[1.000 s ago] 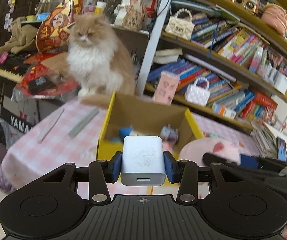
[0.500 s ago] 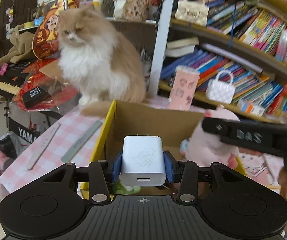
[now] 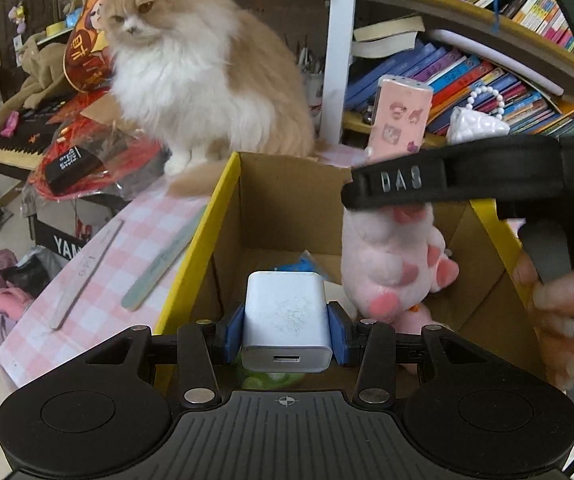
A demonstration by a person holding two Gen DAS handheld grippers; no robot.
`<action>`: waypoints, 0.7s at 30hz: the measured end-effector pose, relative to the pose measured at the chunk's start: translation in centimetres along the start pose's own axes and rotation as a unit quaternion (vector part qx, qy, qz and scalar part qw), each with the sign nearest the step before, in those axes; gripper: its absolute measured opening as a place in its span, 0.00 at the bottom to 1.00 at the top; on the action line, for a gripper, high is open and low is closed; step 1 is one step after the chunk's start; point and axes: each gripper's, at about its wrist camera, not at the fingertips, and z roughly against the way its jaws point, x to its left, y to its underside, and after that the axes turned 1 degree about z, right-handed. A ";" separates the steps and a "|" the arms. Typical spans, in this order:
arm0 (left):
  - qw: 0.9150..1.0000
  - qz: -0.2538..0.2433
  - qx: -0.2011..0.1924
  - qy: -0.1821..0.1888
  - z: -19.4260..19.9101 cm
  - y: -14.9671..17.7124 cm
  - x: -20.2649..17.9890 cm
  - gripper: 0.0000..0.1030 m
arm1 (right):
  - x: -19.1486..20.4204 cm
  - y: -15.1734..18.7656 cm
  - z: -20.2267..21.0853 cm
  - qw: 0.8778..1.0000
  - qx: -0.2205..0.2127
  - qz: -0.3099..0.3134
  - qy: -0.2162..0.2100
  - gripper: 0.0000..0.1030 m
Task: Organize objects
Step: 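Open the right tool to drop the pig while the left tool drops the charger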
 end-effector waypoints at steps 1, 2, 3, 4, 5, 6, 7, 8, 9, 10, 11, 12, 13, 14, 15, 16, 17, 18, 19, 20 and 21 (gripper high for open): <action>1.000 0.001 0.001 -0.001 -0.1 0.0 0.0 0.41 | 0.0 -0.2 0.0 1.000 -0.007 -0.002 -0.006 0.43; 1.000 0.002 0.001 -0.003 -0.2 0.0 0.1 0.41 | 0.0 -0.4 0.0 1.000 -0.015 -0.003 -0.012 0.43; 1.000 0.000 -0.002 -0.005 -0.1 0.0 0.0 0.41 | 0.0 -0.6 -0.1 1.000 -0.020 -0.003 -0.018 0.43; 1.000 -0.001 -0.007 -0.007 0.0 -0.1 0.0 0.42 | 0.0 -0.8 -0.2 1.000 -0.021 -0.001 -0.017 0.44; 1.000 -0.002 -0.010 -0.007 0.2 -0.2 0.0 0.42 | 0.1 -0.9 -0.3 1.000 -0.023 0.002 -0.011 0.45; 1.000 -0.003 -0.013 -0.006 0.3 -0.3 0.0 0.42 | 0.2 -1.0 -0.3 1.000 -0.025 0.004 -0.008 0.49; 1.000 -0.003 -0.016 -0.006 0.4 -0.4 0.0 0.42 | 0.3 -1.1 -0.2 1.000 -0.027 0.005 -0.008 0.51; 1.000 -0.003 -0.020 -0.006 0.7 -0.6 0.0 0.42 | 0.4 -1.2 0.0 1.000 -0.028 0.003 -0.010 0.52; 1.000 -0.003 -0.025 -0.006 1.0 -0.7 0.0 0.43 | 0.4 -1.2 0.3 1.000 -0.029 0.000 -0.012 0.52; 1.000 -0.002 -0.031 -0.004 1.4 -0.8 0.1 0.47 | 0.5 -1.2 0.7 0.999 -0.031 -0.003 -0.015 0.52; 0.999 -0.002 -0.036 -0.004 1.8 -0.9 0.1 0.50 | 0.6 -1.1 1.2 0.999 -0.035 -0.004 -0.015 0.53; 0.999 -0.001 -0.044 -0.004 2.4 -1.0 0.2 0.52 | 0.7 -1.0 1.7 0.999 -0.040 -0.004 -0.012 0.53; 0.999 -0.001 -0.050 -0.004 2.7 -1.1 0.3 0.53 | 0.8 -0.8 2.3 0.999 -0.043 -0.004 -0.008 0.53; 0.998 0.000 -0.056 -0.002 3.3 -1.1 0.4 0.53 | 1.0 -0.7 2.8 0.999 -0.046 -0.006 -0.005 0.53; 0.998 0.001 -0.061 -0.001 3.7 -1.1 0.6 0.55 | 1.1 -0.5 3.4 0.999 -0.050 -0.010 -0.003 0.53; 0.998 0.002 -0.066 -0.001 4.1 -1.1 0.7 0.58 | 1.2 -0.3 4.1 0.998 -0.053 -0.016 -0.002 0.53; 0.997 0.003 -0.071 0.000 4.7 -1.1 0.8 0.59 | 1.2 -0.1 4.7 0.998 -0.056 -0.023 -0.001 0.53; 0.997 0.005 -0.076 0.000 5.2 -1.0 1.0 0.61 | 1.3 0.2 5.5 0.998 -0.059 -0.030 0.001 0.53; 0.997 0.006 -0.079 0.002 5.6 -0.9 1.3 0.64 | 1.4 0.5 6.1 0.997 -0.062 -0.035 0.004 0.53; 0.997 0.007 -0.082 0.003 6.2 -0.7 1.5 0.66 | 1.6 0.8 6.8 0.997 -0.065 -0.040 0.006 0.53; 0.996 0.009 -0.084 0.003 6.6 -0.5 1.8 0.67 | 1.7 1.2 7.6 0.997 -0.068 -0.045 0.009 0.53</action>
